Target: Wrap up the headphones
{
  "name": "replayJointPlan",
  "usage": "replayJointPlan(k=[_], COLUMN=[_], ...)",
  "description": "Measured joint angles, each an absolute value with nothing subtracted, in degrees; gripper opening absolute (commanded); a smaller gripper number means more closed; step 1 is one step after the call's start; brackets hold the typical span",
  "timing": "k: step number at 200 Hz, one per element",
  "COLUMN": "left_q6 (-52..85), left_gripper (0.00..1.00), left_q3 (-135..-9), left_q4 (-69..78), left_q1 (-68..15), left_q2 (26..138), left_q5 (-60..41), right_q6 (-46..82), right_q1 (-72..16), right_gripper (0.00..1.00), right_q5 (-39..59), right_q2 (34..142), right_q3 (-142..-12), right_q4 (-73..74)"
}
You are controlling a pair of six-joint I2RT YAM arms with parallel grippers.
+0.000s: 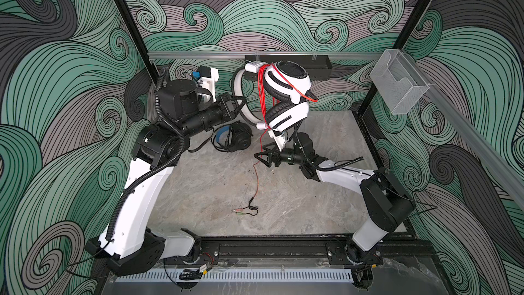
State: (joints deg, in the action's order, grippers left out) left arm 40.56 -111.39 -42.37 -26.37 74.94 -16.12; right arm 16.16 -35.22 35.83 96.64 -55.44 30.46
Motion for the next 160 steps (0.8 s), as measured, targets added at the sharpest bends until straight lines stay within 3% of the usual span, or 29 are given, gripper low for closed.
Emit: replayJointPlan(k=[26,51,72,88,111,160], left_q6=[40.9,41.4,41.9,42.4,42.9,44.8], left_gripper=[0.00,0.00,0.00,0.00,0.00,0.00], left_q3=[-111.4,-111.4,-111.4,-111.4,-111.4,-110.4], left_q4=[-42.4,-42.4,-42.3,-42.3,-42.3,-40.5], left_q1=[-26.4,-26.4,-26.4,-26.4,-26.4,-26.4], left_q2=[74.9,74.9,74.9,74.9,74.9,74.8], left_q5=[-16.1,-16.1,-16.1,-16.1,-15.8,-7.1], right_q6=[16.9,17.9,18.5,18.7,18.7,13.0], right_q1=[-35.2,-35.2,-35.5,-35.7,-36.3,-41.3], right_gripper=[0.72,0.48,0.21,0.09,0.00,0.00], right_q5=[36.9,37.6,38.0,38.4,38.0,31.7], right_q2=[97.4,98.4,98.4,98.2,95.6,82.9], right_q3=[-55.7,-55.9,-55.9,-55.5,-51.6,-45.7], right_q4=[31.6,32.6,33.1,33.8,34.1,22.3])
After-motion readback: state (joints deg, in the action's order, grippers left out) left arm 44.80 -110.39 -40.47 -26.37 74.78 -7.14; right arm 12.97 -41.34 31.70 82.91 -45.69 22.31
